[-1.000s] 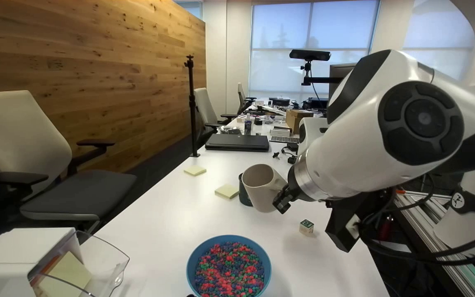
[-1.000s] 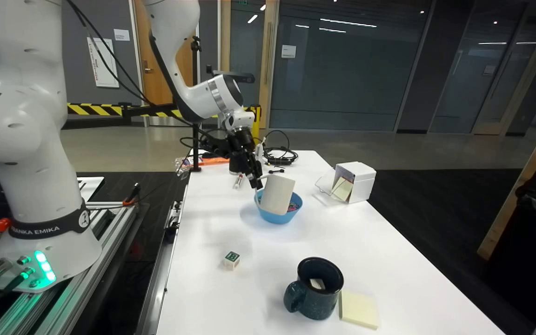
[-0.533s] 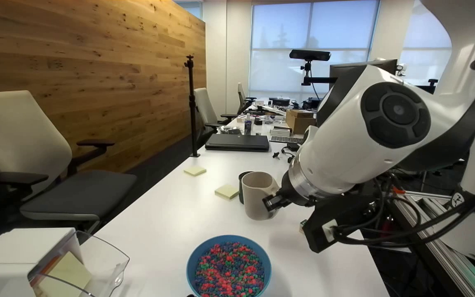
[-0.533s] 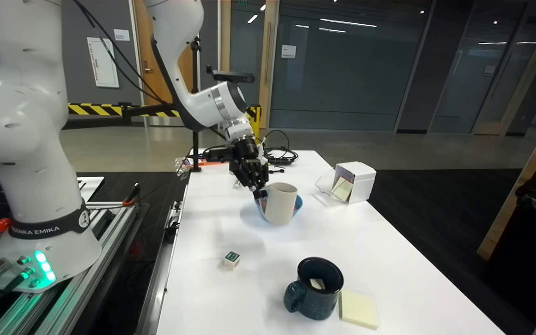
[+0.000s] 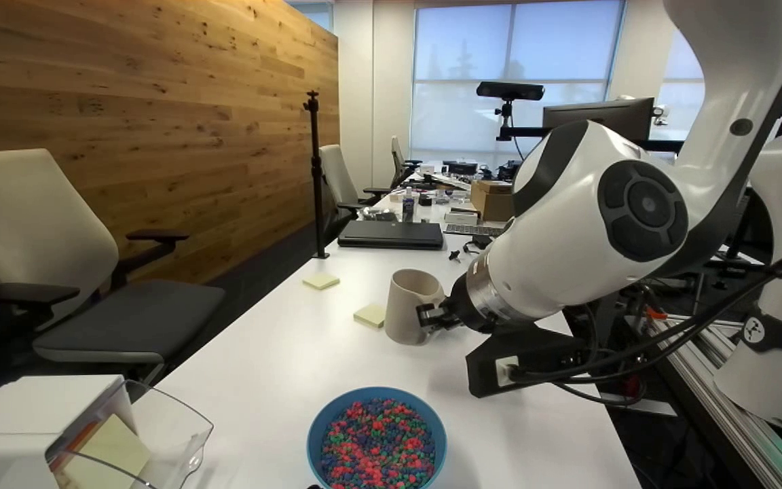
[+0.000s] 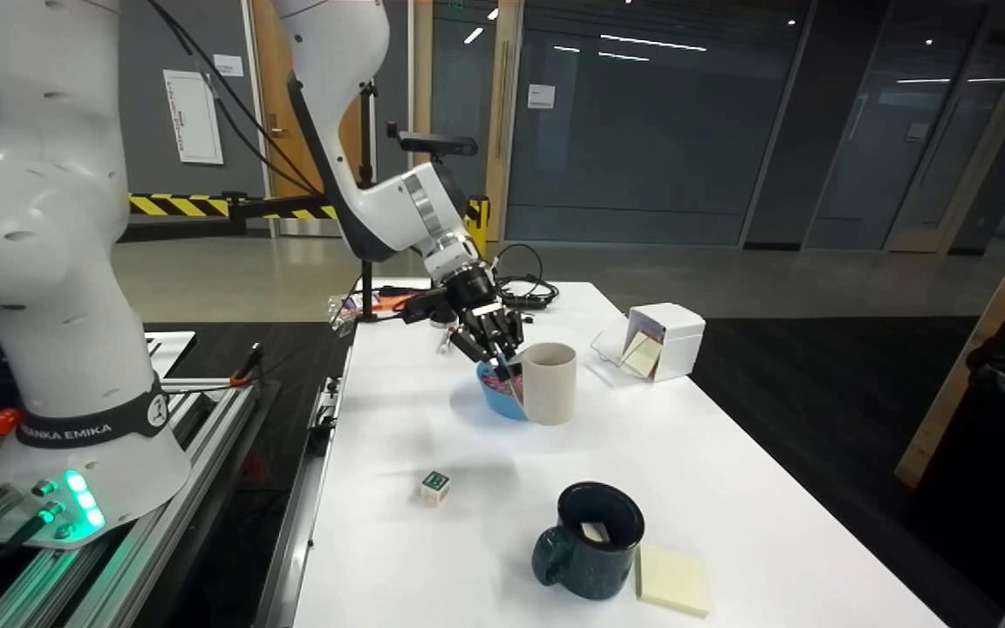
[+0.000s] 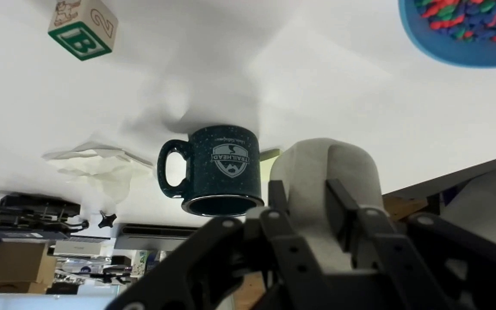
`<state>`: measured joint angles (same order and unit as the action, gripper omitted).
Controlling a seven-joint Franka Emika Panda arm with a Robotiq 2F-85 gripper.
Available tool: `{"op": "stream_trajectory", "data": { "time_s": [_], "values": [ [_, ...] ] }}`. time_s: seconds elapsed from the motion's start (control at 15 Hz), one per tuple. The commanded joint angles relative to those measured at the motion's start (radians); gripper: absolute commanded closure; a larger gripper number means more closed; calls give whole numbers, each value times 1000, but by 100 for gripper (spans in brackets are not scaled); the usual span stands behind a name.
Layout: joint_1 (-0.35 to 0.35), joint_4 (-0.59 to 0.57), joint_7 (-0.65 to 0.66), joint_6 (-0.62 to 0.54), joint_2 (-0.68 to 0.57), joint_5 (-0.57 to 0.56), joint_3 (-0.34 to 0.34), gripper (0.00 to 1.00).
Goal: Pour the contents from the white cup into the blue bowl
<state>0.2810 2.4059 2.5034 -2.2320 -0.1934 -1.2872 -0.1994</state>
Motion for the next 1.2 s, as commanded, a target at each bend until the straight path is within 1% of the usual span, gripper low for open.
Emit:
{"op": "stream_trajectory", "data": {
  "time_s": [0.0,0.53,0.87,1.13],
  "values": [
    [-19,-12,77,-30,-31,-64,-1,93],
    [-34,-39,133,-77,-103,-83,7,93],
    [-46,-54,92,-75,-145,-56,11,93],
    [-54,-62,86,-78,-163,-55,15,93]
  ]
}}
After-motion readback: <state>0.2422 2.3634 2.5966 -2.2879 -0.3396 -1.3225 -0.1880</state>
